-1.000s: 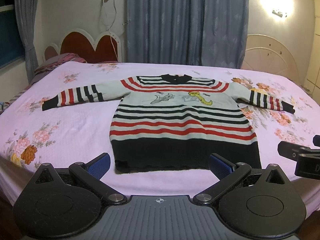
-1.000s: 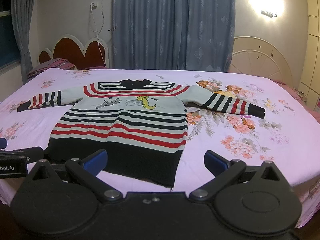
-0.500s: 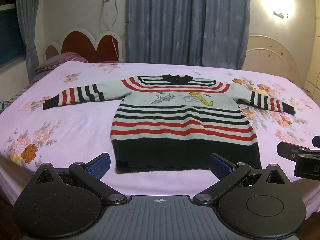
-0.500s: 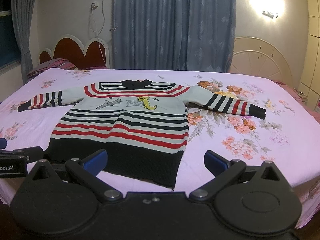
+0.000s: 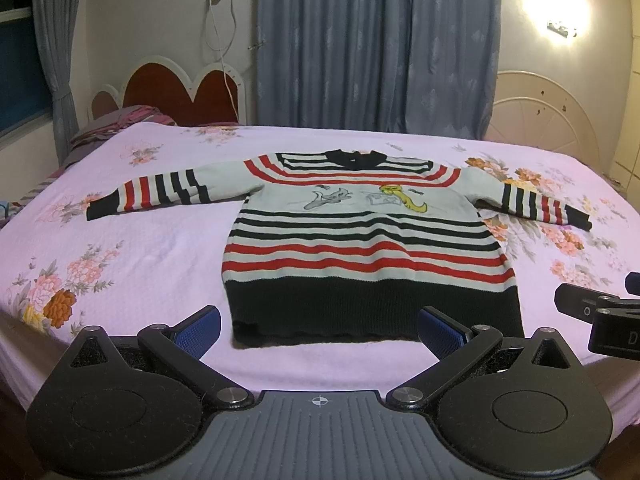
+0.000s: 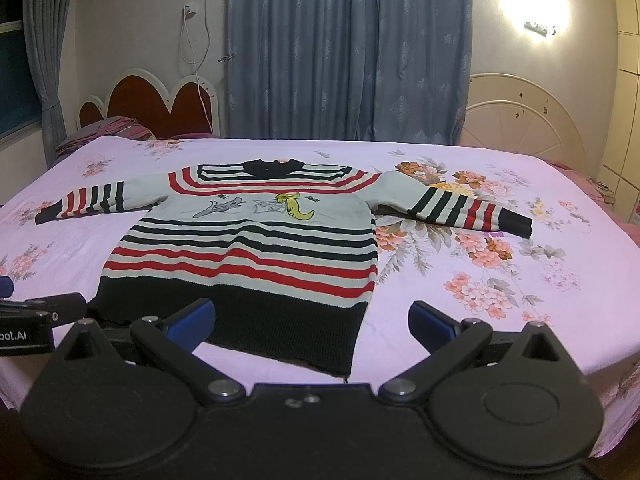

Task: Fold small clothes

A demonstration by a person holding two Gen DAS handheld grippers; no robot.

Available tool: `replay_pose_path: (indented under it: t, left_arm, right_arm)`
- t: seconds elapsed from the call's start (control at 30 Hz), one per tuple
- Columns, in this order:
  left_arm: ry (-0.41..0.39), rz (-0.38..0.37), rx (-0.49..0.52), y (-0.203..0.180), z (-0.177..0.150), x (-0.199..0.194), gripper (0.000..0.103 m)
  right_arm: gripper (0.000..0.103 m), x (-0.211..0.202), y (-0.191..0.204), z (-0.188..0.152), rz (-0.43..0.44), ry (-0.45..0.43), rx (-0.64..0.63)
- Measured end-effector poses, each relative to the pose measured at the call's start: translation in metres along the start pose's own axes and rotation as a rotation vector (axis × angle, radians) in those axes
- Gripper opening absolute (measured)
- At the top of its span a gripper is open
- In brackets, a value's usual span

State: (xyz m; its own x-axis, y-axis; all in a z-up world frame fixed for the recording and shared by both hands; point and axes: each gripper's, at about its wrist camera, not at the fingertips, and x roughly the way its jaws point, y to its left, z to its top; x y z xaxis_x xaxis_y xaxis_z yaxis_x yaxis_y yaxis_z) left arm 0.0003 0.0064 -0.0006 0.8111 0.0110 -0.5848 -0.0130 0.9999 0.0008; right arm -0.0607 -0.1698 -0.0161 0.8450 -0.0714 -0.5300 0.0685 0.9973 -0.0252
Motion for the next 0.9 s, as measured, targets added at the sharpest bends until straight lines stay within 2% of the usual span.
replay_pose_path:
  t: [0.9]
  left_arm:
    - [0.003,0.005,-0.003,0.0043,0.0026,0.0031,0.103]
  right_arm:
    - [0.102,0.004,0.0058,0.0029,-0.001,0.004,-0.007]
